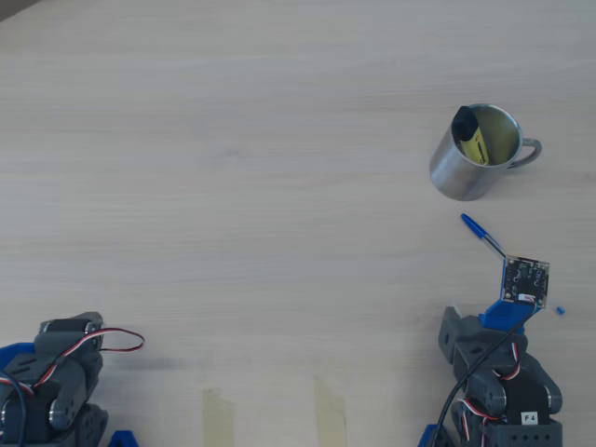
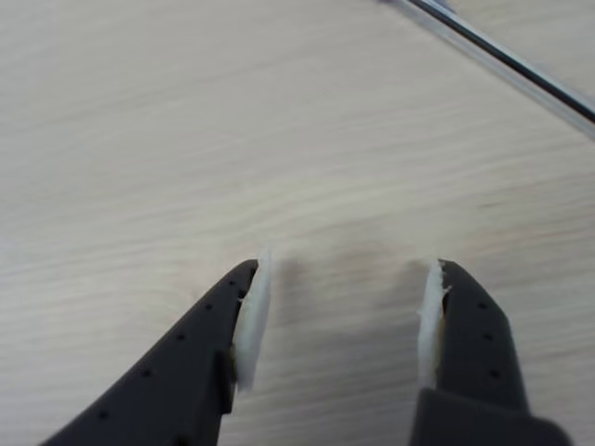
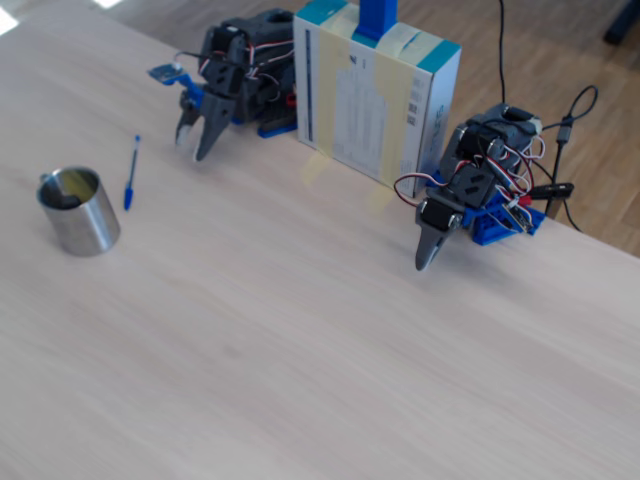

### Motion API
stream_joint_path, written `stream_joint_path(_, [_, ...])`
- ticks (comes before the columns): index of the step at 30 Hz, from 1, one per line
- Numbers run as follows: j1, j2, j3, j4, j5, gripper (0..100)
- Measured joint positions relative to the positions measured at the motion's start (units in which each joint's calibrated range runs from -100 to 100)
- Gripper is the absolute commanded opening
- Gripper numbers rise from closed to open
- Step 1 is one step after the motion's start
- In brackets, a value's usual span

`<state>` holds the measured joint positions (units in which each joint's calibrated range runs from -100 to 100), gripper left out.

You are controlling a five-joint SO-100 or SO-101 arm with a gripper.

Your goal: Grab the yellow pen and put it in the silver cup.

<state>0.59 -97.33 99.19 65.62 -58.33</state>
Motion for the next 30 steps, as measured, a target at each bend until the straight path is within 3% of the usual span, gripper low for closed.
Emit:
stream_joint_path(9, [0.0, 0.0, 0.0, 4.37, 0.0, 2])
stream_joint_path(30, [0.5, -0.67, 0.0, 7.9, 0.0, 3])
